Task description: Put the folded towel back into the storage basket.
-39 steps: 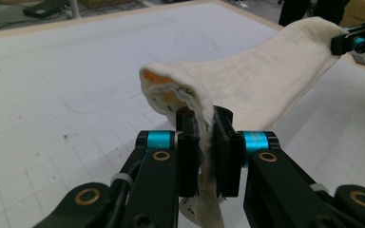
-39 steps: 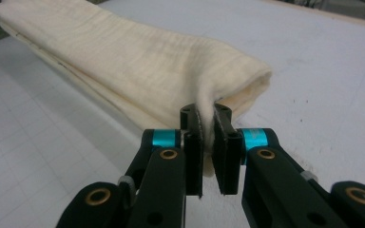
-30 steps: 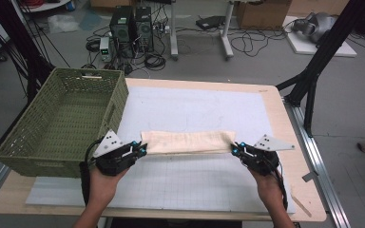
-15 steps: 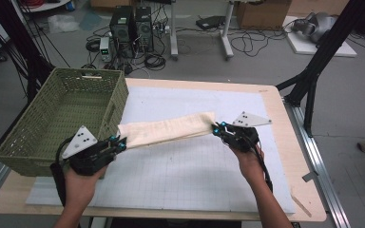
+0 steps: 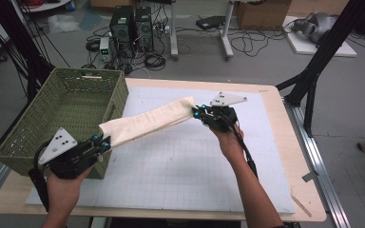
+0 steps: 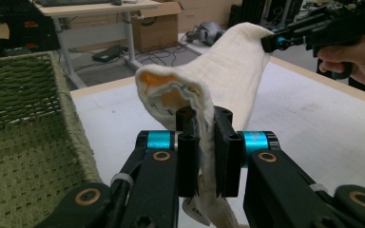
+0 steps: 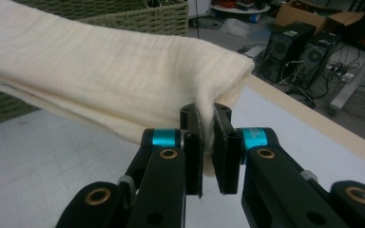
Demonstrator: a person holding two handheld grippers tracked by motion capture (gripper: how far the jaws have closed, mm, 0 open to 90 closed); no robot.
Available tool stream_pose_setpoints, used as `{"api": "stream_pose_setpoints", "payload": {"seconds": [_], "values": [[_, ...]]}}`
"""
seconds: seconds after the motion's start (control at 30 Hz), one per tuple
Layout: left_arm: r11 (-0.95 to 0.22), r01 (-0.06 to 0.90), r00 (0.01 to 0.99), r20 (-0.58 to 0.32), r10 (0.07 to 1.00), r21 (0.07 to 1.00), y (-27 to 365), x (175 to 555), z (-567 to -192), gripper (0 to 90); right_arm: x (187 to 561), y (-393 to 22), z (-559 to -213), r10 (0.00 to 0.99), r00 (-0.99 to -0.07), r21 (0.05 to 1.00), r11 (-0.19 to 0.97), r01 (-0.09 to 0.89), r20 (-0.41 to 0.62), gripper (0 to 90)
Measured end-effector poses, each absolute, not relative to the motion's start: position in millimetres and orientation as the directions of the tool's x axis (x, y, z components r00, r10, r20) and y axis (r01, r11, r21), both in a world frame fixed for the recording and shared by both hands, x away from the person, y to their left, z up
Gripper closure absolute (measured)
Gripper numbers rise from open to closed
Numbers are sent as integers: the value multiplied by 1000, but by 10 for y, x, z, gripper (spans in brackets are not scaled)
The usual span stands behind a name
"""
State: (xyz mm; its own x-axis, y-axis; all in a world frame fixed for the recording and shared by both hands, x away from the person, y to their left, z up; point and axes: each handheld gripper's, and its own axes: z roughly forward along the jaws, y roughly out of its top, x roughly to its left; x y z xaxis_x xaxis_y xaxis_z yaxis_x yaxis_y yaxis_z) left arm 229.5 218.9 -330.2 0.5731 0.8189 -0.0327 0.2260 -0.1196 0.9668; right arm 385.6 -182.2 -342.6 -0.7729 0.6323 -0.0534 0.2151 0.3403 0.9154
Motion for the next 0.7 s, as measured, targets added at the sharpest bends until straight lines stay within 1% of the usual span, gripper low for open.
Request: {"api": "stream_pose_setpoints", "payload": {"seconds": [0.33, 0.7], "values": [[-110, 209, 537, -20, 843, 972, 2402, 2190, -3259, 817, 4090, -1444, -3364, 593, -803, 917, 349, 192, -57, 839], [-95, 184, 489, -7, 872, 978, 2632, 2095, -3192, 817, 4346, -965, -3187, 552, -831, 920, 358, 156, -74, 839]]}}
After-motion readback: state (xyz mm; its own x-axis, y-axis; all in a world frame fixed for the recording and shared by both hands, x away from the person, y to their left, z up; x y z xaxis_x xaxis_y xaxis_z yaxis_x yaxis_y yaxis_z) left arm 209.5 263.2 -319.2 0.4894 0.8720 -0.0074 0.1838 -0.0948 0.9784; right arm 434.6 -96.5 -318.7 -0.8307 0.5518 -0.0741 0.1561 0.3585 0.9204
